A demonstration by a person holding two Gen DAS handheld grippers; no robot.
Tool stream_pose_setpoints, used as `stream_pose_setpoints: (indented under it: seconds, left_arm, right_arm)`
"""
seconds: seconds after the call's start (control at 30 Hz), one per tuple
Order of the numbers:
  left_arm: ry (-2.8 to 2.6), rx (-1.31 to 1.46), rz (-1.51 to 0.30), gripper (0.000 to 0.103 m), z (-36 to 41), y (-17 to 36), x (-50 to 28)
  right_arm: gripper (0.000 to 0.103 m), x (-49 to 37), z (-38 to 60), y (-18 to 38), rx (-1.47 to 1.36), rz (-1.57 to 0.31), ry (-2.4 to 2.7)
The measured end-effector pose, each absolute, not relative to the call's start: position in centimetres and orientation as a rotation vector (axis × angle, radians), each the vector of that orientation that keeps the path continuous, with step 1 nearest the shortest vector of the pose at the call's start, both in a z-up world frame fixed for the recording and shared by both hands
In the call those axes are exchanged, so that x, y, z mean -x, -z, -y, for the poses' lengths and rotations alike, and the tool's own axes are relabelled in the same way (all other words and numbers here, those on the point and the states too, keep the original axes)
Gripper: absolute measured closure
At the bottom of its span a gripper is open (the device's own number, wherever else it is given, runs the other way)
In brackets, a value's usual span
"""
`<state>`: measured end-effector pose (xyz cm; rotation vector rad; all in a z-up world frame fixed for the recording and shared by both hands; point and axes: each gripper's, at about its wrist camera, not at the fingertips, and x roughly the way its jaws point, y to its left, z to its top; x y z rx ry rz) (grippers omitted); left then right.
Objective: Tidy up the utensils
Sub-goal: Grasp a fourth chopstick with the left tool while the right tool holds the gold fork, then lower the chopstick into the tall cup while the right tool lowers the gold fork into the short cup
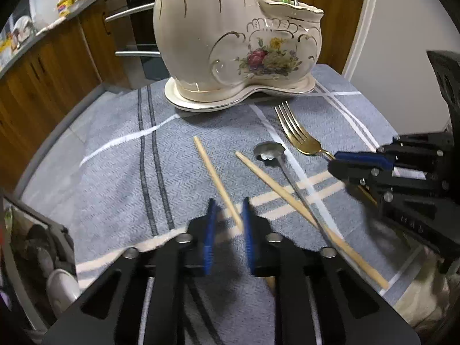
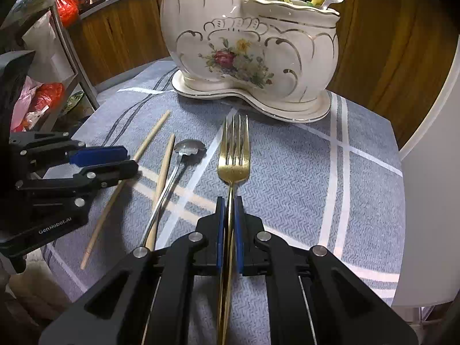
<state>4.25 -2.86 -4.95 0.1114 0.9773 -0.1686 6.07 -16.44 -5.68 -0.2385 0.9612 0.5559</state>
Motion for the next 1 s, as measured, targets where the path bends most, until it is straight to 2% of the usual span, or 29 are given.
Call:
stream_pose_setpoints:
  seconds: [0.4, 0.53, 0.63, 0.7, 0.73, 1.0]
  left_arm:
    - [0.304, -0.224, -1.018, 0.096, 1.7, 4.5, -1.5]
    - [0.266, -0.224, -1.017, 0.087, 1.8, 4.8, -1.9]
    - [0.253, -0.205, -1.005, 0.087, 1.8, 4.8, -2.0]
    - [0.249, -0.204, -0.99, 0.089, 1.8, 4.9, -2.1]
    - [0.242, -0.213, -0.978, 0.096, 1.8, 4.9, -2.1]
    - [0.288, -0.162, -0.875, 0.098, 0.8, 3.3, -1.7]
  right_arm:
    - [0.097, -5.3, 16.0, 5.9, 0.263, -0.944, -0.585]
    - [0.097, -5.4, 15.9, 5.9, 0.273, -0.955, -0.583]
    - [0.097, -5.3, 15.6, 6.0, 0.288, -0.945, -0.584]
    - [0.097, -5.3, 15.5, 6.1, 0.279, -0.939, -0.587]
    - [0.097, -5.3, 15.5, 6.1, 0.266, -0.938, -0.587]
    - [0.098, -4.4, 17.5, 4.5, 0.156, -0.851, -0.597]
